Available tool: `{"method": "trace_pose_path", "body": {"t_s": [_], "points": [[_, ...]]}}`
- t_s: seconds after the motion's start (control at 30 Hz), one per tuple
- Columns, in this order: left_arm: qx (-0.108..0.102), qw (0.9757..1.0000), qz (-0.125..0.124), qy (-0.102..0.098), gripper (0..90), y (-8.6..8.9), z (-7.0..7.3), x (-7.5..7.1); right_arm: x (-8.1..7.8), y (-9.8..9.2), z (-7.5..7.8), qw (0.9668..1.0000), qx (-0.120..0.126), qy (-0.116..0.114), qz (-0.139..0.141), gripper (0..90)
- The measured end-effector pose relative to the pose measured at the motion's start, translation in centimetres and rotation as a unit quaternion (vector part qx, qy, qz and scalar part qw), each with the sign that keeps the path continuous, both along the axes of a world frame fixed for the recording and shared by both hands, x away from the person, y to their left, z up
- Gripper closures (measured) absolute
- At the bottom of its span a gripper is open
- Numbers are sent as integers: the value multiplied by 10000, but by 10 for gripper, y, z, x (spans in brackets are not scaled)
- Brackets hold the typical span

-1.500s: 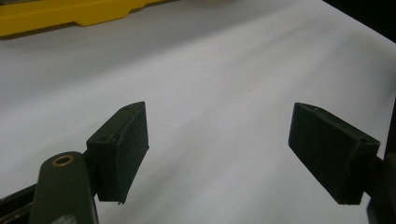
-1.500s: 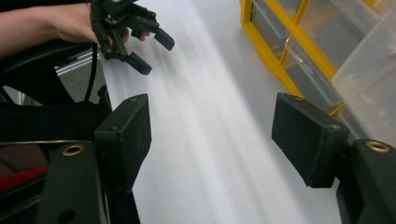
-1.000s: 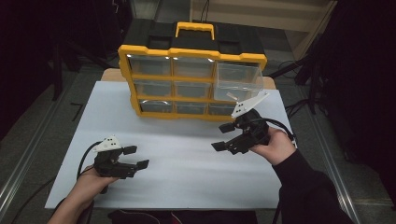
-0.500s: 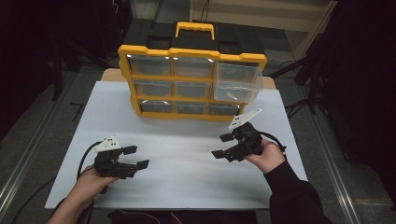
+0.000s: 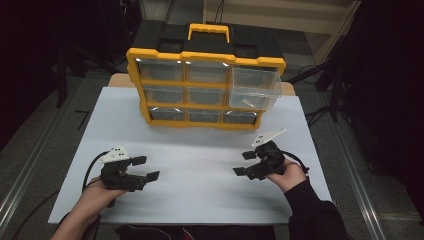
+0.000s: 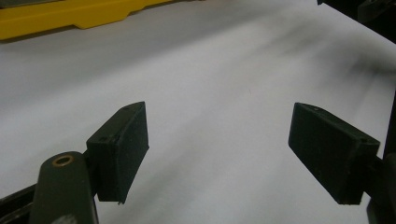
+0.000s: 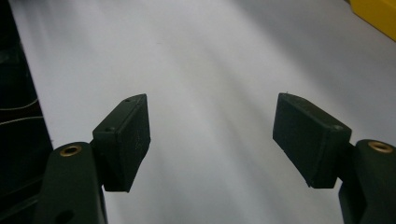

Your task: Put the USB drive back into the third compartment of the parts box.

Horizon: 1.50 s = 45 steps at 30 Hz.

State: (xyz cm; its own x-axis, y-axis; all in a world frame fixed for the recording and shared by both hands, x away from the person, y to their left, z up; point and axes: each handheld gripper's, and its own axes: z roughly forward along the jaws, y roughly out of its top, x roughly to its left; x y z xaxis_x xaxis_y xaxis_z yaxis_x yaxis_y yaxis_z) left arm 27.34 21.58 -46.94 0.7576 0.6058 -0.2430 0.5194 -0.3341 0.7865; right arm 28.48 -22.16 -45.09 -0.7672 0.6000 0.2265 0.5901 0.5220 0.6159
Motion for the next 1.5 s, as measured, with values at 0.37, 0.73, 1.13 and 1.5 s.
{"method": "trace_pose_path", "body": {"t_s": [0.37,0.73,1.13,1.5], "points": [[2,10000,-3,6,211,0,0,0,-8,-17,-18,9994,72,191,-278,256],[-2,10000,10,-1,211,1,0,1,-24,-37,-32,9978,95,363,-545,256],[-7,10000,50,-8,211,1,0,1,-36,-59,-36,9957,169,303,-864,255],[12,10000,25,-6,211,0,0,2,-34,-69,-38,9941,197,273,-1032,255]]}}
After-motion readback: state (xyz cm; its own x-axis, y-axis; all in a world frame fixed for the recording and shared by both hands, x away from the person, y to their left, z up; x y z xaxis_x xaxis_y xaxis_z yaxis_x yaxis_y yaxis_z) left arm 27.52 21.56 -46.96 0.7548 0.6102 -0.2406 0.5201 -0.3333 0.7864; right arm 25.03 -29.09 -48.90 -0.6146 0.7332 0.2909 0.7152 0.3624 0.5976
